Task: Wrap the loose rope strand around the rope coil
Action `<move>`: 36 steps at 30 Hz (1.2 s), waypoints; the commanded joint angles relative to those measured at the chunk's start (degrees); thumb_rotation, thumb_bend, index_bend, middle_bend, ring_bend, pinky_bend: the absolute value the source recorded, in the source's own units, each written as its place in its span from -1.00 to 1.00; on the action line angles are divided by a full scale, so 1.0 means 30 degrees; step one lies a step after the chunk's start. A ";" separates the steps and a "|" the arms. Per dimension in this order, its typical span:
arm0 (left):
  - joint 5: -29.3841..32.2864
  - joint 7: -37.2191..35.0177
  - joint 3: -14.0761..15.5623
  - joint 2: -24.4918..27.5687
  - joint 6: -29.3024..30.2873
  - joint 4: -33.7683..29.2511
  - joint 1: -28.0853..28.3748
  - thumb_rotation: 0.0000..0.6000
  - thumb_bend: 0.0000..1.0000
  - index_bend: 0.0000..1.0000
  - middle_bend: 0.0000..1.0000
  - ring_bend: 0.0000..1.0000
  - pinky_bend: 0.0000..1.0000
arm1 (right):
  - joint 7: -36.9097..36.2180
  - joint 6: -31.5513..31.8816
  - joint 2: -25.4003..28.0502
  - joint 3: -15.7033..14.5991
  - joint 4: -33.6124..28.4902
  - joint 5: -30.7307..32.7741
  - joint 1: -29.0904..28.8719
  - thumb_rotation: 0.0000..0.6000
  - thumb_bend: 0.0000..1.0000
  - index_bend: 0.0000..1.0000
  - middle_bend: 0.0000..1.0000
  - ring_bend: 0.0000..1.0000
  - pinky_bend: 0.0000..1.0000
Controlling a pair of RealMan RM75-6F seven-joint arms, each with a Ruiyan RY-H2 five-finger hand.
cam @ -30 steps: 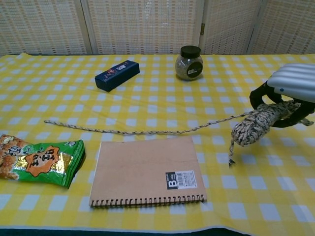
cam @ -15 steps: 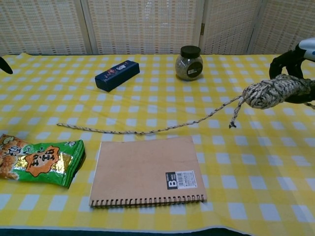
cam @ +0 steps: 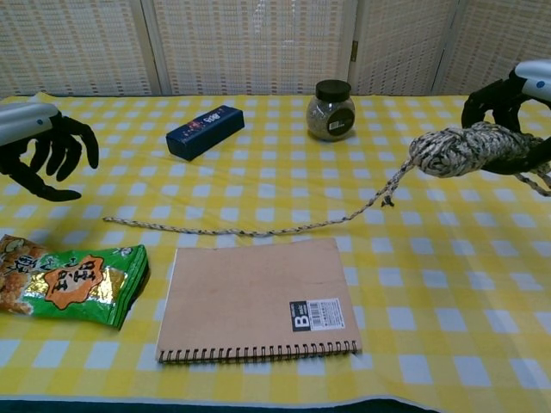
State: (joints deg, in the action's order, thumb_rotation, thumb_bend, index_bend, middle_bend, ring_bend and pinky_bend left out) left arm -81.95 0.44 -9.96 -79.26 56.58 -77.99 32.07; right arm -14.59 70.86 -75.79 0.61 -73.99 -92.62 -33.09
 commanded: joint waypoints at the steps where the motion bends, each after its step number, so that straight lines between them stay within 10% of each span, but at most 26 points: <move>1: 0.0521 0.0501 -0.0052 -0.0716 -0.0670 0.0555 0.0626 1.00 -0.43 0.07 0.57 0.42 0.43 | 0.0260 -0.0168 0.0007 0.0112 -0.0185 0.0077 -0.0035 1.00 0.24 0.67 0.30 0.38 0.12; 36: 0.2907 0.2619 0.0888 -0.3526 -0.2417 0.3119 0.1966 1.00 -0.17 0.04 0.65 0.50 0.46 | 0.0468 -0.1018 -0.0451 0.0495 0.0138 0.0333 -0.0080 1.00 0.25 0.67 0.30 0.38 0.12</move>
State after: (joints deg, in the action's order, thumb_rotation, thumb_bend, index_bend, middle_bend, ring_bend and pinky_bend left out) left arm -73.36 8.20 -7.31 -89.82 49.45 -68.54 37.89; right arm -13.18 67.81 -77.13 2.10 -73.59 -91.62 -33.34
